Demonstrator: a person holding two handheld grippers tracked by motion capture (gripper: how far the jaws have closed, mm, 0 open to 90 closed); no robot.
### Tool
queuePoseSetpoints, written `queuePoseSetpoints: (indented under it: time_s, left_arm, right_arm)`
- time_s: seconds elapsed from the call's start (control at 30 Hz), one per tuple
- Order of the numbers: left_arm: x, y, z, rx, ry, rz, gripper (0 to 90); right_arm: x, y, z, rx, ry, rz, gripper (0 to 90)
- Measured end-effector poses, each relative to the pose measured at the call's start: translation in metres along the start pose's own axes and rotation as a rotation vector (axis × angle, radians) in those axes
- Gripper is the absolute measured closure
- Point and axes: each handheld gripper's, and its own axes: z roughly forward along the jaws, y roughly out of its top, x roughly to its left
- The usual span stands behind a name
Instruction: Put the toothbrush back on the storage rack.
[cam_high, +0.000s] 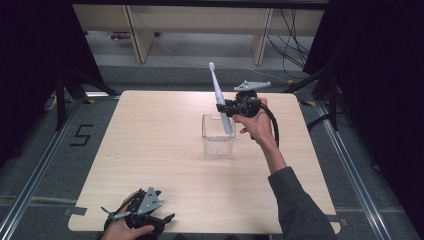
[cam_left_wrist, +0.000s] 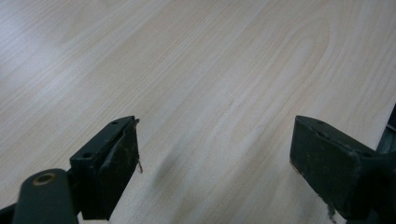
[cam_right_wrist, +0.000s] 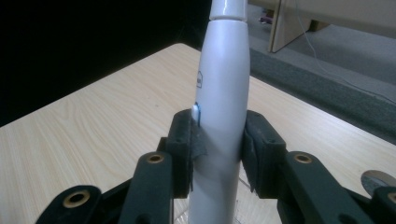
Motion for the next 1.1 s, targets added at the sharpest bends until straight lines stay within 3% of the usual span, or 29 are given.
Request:
queuePoseSetpoints:
  time_s: [0.6,0.73,0.77,0.83,1.1]
  left_arm:
    - [0.0,0.0,0.0,0.001,0.005,0.002,15.2]
    - [0.0,0.0,0.0,-0.008,0.004,0.0,15.2]
    - [0.0,0.0,0.0,-0.009,0.002,-0.001,15.2]
    - [0.0,0.0,0.0,-0.011,0.004,-0.003,15.2]
    - [0.0,0.0,0.0,-0.005,0.002,0.0,15.0]
  right_arm:
    - [0.0,-0.014,0.034,0.094,-0.023,-0.029,66.7]
    - [0.001,-0.017,0.039,0.123,-0.025,-0.034,66.7]
    - [0.0,-0.017,0.04,0.144,-0.022,-0.054,66.7]
    - [0.003,-0.02,0.044,0.171,-0.024,-0.04,66.7]
    - [0.003,-0.025,0.055,0.269,-0.022,-0.138,66.7]
